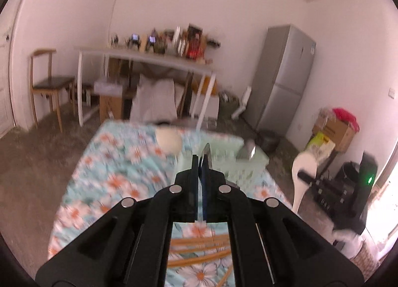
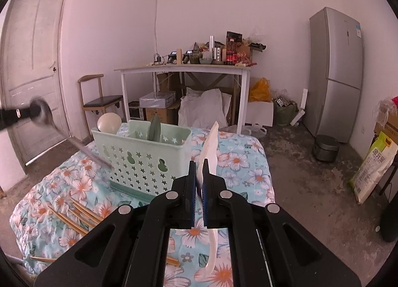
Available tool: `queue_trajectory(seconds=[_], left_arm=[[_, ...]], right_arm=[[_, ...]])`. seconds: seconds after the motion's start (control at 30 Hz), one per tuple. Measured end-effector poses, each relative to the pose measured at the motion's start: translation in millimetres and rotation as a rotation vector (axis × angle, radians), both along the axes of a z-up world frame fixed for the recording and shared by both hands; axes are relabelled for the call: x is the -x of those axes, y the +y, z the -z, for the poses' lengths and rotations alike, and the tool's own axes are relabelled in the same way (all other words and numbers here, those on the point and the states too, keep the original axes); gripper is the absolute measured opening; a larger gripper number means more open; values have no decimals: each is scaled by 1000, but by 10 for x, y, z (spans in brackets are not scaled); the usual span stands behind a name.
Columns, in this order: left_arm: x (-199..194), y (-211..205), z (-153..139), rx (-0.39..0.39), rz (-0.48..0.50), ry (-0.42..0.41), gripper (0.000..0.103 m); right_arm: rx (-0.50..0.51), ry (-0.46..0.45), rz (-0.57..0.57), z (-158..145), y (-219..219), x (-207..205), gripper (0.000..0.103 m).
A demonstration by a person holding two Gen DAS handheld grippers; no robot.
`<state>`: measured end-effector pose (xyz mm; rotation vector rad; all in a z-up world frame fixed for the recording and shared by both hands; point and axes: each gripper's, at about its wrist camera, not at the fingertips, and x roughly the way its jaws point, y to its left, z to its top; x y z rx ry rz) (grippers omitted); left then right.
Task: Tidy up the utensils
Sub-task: 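Raise the steel ladle with the left gripper toward the caddy while the right holds the white spoon, then open the left gripper to drop the ladle into the caddy while the right carries the white spoon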
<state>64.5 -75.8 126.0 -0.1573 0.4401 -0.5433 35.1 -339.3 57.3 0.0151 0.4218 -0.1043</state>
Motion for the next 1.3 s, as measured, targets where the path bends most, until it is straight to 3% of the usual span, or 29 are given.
queue_trajectory(seconds=[0.13,0.3,0.43,0.63,0.7,0.97,1.17,1.3], left_arm=[[27,91,-312,3,-57,-97,1],[-93,123,-488,-6,-103,-152,1],[-205,75,-561,-26,-116,-192,1],[-382,-184,-492,-123,-124,-215,1],[-449,-284,-416,-164,-124,-205,1],[-791,-469,-20,-212,-101,-89,2],[-1010,-437,223,-134,-51,24,7],[-1016,-363,274,-79,-38,28,9]], right_arm=[[19,-32,-2,-132,46,58,4],[37,-60,-5,-261,98,143,4],[44,-70,-9,-327,118,203,4],[51,-77,-13,-356,141,271,4],[54,-76,-13,-354,141,286,4],[51,-68,-24,-367,153,322,4],[56,-62,-31,-385,162,324,4],[50,-60,-32,-395,140,307,4]])
